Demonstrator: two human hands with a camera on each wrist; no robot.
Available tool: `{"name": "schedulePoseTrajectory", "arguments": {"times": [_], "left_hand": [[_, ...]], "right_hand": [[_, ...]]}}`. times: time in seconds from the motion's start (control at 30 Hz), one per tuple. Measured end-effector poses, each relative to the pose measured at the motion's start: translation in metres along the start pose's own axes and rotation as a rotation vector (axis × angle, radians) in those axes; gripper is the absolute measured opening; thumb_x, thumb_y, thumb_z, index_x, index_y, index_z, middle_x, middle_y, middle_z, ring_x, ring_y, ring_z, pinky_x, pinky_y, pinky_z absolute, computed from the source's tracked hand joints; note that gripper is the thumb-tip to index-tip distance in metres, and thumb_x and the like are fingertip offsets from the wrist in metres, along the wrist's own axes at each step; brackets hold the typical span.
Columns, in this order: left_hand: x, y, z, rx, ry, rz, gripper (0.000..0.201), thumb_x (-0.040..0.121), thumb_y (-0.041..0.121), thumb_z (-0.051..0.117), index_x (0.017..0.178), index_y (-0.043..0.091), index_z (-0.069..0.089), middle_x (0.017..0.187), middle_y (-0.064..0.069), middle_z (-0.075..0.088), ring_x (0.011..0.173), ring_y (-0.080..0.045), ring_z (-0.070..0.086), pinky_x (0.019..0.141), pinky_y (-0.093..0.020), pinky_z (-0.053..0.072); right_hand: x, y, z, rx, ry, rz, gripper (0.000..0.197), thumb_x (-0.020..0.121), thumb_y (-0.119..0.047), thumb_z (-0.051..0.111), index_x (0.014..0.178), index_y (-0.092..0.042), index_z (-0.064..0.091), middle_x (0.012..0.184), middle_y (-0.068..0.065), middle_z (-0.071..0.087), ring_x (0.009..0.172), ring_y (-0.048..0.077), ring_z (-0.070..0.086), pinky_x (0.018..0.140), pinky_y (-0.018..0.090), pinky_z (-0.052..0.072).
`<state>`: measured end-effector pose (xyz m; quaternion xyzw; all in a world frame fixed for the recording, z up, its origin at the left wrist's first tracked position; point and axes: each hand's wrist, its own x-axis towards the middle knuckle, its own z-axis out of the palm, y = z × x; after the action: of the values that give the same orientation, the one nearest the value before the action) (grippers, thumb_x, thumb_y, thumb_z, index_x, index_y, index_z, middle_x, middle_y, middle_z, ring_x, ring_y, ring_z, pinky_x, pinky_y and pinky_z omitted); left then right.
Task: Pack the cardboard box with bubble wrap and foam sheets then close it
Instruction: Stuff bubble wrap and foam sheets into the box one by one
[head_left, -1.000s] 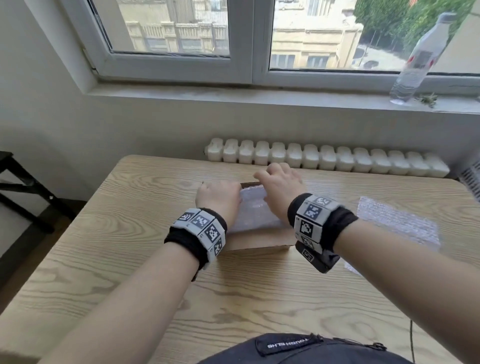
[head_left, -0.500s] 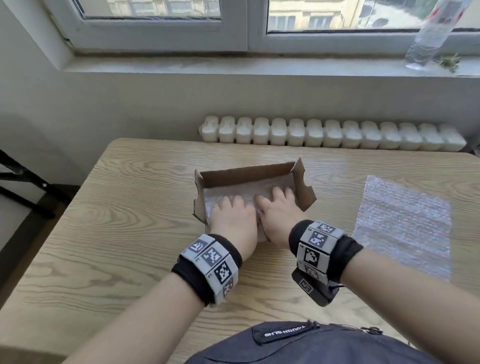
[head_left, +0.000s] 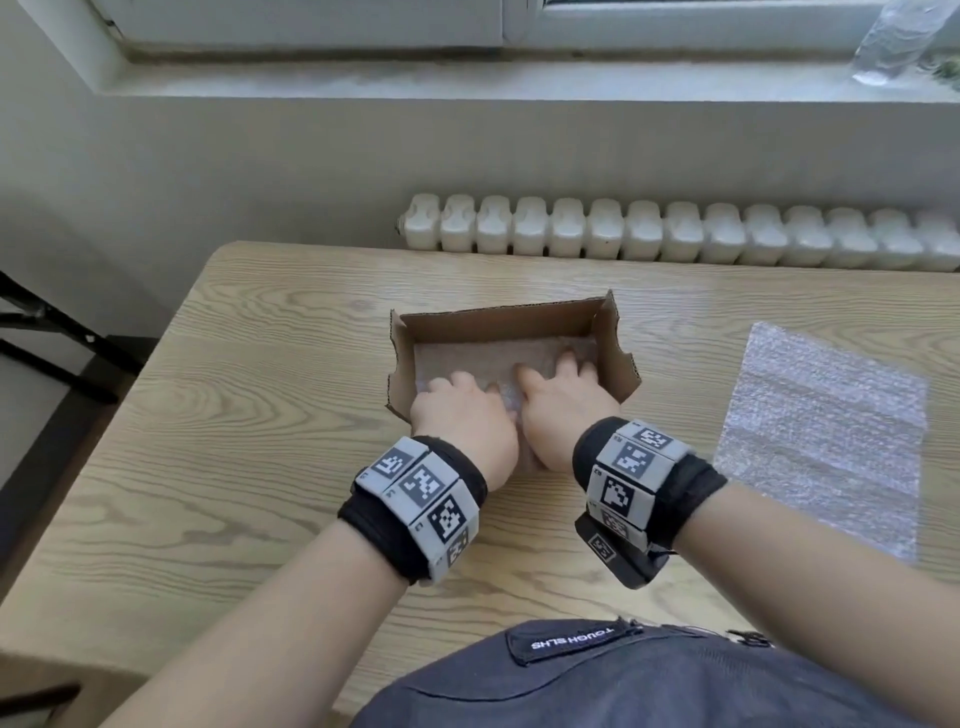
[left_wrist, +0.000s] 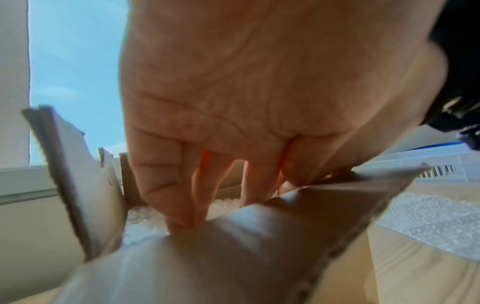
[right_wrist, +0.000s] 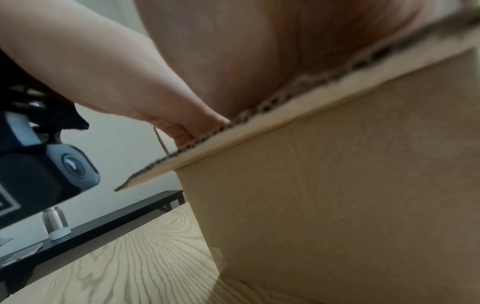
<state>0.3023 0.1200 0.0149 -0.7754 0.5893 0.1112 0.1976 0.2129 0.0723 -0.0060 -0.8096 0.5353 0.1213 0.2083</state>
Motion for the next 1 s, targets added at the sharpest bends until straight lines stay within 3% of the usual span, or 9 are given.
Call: {"name": "schedulePoseTrajectory", "arguments": {"times": [0.13,0.27,0.4,0.47,0.63,0.8,1.0], "left_hand": [[0.004,0.000,0.003,0.044,0.019,0.036,0.047,0.097,0.039,0.020,0.132,0.019,0.044,0.130,-0.011,0.053,0.119,-0.032,0.044,0.092,-0.040,0.032],[0.009,0.002,0.006,-0.071,-0.006,0.007,0.051,0.098,0.041,0.015,0.128,0.017,0.049,0.131,-0.015,0.052,0.120,-0.036,0.040,0.097,-0.043,0.031],[0.013,0.002,0.009,-0.126,-0.011,0.007,0.055,0.099,0.041,0.016,0.132,0.011,0.046,0.140,-0.022,0.042,0.136,-0.043,0.022,0.108,-0.047,0.024],[0.014,0.000,0.012,-0.242,-0.030,-0.003,0.052,0.098,0.041,0.019,0.133,0.011,0.042,0.139,-0.024,0.037,0.135,-0.044,0.024,0.105,-0.047,0.030],[0.026,-0.004,0.012,-0.379,-0.036,0.002,0.047,0.094,0.040,0.033,0.129,0.011,0.041,0.130,-0.024,0.034,0.114,-0.044,0.046,0.094,-0.041,0.039],[0.039,-0.007,0.012,-0.443,-0.121,0.013,0.049,0.094,0.039,0.036,0.134,0.013,0.035,0.136,-0.025,0.030,0.119,-0.045,0.045,0.098,-0.040,0.037],[0.041,-0.005,0.019,-0.470,-0.106,0.002,0.050,0.094,0.041,0.032,0.134,0.012,0.033,0.138,-0.027,0.032,0.126,-0.046,0.038,0.102,-0.042,0.033]], "right_hand": [[0.003,0.001,-0.001,0.019,0.008,0.006,0.046,0.092,-0.029,0.041,0.137,-0.028,0.030,0.147,0.024,0.017,0.133,0.041,0.022,0.101,0.049,0.036],[0.004,0.004,-0.002,0.013,0.005,-0.006,0.045,0.094,-0.032,0.034,0.139,-0.029,0.030,0.149,0.025,0.012,0.136,0.045,0.010,0.111,0.049,0.023],[0.007,0.006,-0.005,-0.015,-0.023,-0.003,0.044,0.094,-0.030,0.032,0.138,-0.027,0.030,0.148,0.028,0.014,0.135,0.048,0.006,0.113,0.048,0.015],[0.009,0.006,-0.006,-0.028,-0.048,0.005,0.043,0.094,-0.030,0.032,0.137,-0.026,0.030,0.147,0.030,0.014,0.135,0.049,0.007,0.113,0.050,0.014],[0.019,0.004,-0.011,0.045,-0.119,0.045,0.042,0.094,-0.029,0.036,0.135,-0.027,0.029,0.147,0.029,0.016,0.135,0.042,0.017,0.106,0.050,0.029],[0.029,0.006,-0.012,0.115,-0.182,0.082,0.050,0.092,-0.033,0.039,0.139,-0.031,0.023,0.145,0.028,0.024,0.133,0.042,0.025,0.105,0.047,0.032],[0.026,0.007,-0.012,0.120,-0.153,0.068,0.047,0.092,-0.032,0.038,0.138,-0.031,0.025,0.142,0.027,0.031,0.131,0.040,0.030,0.101,0.046,0.036]]}}
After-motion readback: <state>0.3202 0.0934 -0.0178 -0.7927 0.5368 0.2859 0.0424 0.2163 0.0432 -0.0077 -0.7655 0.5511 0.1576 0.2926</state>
